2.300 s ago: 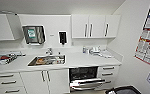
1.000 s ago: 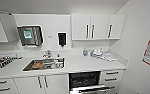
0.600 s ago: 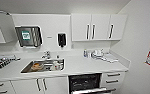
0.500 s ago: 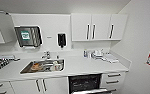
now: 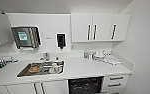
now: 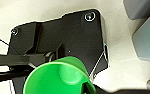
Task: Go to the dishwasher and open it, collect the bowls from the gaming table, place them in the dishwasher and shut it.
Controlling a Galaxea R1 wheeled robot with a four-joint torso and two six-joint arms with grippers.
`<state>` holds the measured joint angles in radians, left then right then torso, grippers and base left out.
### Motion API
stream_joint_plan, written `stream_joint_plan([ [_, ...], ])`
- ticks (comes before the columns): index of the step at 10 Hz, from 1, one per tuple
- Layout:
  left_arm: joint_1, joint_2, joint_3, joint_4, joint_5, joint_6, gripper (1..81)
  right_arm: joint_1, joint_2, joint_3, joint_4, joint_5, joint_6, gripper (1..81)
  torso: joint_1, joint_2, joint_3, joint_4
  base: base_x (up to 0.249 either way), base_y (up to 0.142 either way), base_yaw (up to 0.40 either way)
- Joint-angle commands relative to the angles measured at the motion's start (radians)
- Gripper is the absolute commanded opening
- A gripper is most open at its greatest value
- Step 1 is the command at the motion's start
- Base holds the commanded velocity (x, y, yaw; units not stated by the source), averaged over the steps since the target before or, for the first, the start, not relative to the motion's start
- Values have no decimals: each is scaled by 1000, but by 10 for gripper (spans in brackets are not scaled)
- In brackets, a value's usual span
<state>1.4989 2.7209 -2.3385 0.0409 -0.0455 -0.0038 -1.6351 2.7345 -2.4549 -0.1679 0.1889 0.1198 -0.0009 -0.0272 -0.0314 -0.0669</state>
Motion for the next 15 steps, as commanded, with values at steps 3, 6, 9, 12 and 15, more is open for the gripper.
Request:
stream_joint_plan([
  [3,-53,-24,8,-4,47,-1,10,33,-20,-5,-12,-46,-2,10,1,0,0,0,121,0,0],
  [6,-52,-22,8,-4,47,-1,10,33,-20,-5,-12,-46,-2,10,1,0,0,0,117,0,0],
  [9,-53,-24,8,-4,47,-1,10,33,-20,-7,-10,-46,-2,10,1,0,0,0,117,0,0],
  [12,-53,-24,8,-4,47,-2,10,33,-19,-7,-10,-46,-2,10,1,0,0,0,112,0,0],
  [15,-52,-24,8,-4,47,-2,10,33,-19,-7,-10,-46,-2,10,1,0,0,0,107,0,0],
])
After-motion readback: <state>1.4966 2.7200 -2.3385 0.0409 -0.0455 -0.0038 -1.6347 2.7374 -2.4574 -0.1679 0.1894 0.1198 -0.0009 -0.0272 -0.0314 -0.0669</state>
